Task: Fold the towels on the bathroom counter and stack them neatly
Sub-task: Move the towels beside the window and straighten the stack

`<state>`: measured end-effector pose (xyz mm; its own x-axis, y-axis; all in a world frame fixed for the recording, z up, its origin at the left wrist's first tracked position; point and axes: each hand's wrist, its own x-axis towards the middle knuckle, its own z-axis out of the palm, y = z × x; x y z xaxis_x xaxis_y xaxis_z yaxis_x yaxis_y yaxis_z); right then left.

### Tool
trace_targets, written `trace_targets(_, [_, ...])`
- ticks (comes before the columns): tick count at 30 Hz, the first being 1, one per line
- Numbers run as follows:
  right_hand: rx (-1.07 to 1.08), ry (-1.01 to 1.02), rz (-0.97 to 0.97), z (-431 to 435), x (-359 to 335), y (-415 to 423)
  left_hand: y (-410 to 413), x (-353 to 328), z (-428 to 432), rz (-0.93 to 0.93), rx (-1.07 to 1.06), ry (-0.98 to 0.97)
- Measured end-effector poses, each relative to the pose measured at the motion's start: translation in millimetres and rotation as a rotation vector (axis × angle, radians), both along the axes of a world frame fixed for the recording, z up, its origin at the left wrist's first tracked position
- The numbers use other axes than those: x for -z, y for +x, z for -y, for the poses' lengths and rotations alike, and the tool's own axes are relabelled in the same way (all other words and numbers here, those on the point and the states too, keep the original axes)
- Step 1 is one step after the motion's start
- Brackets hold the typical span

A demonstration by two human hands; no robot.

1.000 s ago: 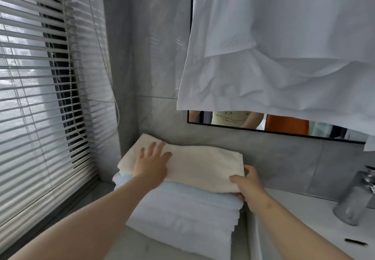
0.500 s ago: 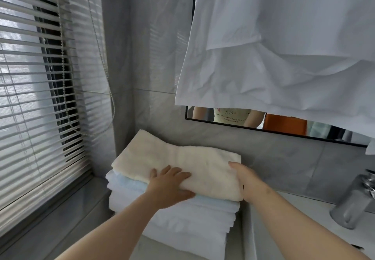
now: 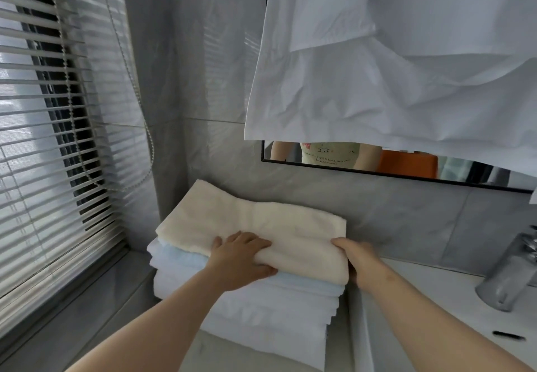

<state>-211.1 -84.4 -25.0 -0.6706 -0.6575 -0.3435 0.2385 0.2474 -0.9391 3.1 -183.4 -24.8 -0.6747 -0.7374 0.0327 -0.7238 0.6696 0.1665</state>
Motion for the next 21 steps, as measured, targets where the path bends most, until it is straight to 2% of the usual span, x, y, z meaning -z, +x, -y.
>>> trace_targets(4, [-0.053, -0.058, 0.018, -11.9, -4.4, 5.9, 1.5, 3.3, -2.7, -0.003, -0.005, -0.011])
trace_targets(9, [-0.169, 0.053, 0.020, -30.9, -9.6, 14.3, 4.9, 4.5, -14.0, -0.041, -0.037, 0.021])
trace_targets(12, [-0.141, 0.024, 0.011, -34.3, -13.9, 14.7, 6.1, 0.3, -24.5, -0.277, -0.139, 0.059])
trace_targets(16, [-0.115, 0.027, -0.029, -35.3, -15.8, 17.7, 10.5, -1.2, -37.4, -0.666, -0.489, 0.073])
trace_targets(18, [-0.142, 0.084, -0.018, -38.3, -12.2, 19.4, 12.1, -2.7, -40.2, -0.832, -0.610, 0.252])
trace_targets(21, [-0.160, 0.132, 0.018, -44.6, -11.8, 21.8, 11.8, -1.5, -40.5, -1.006, -0.682, 0.506])
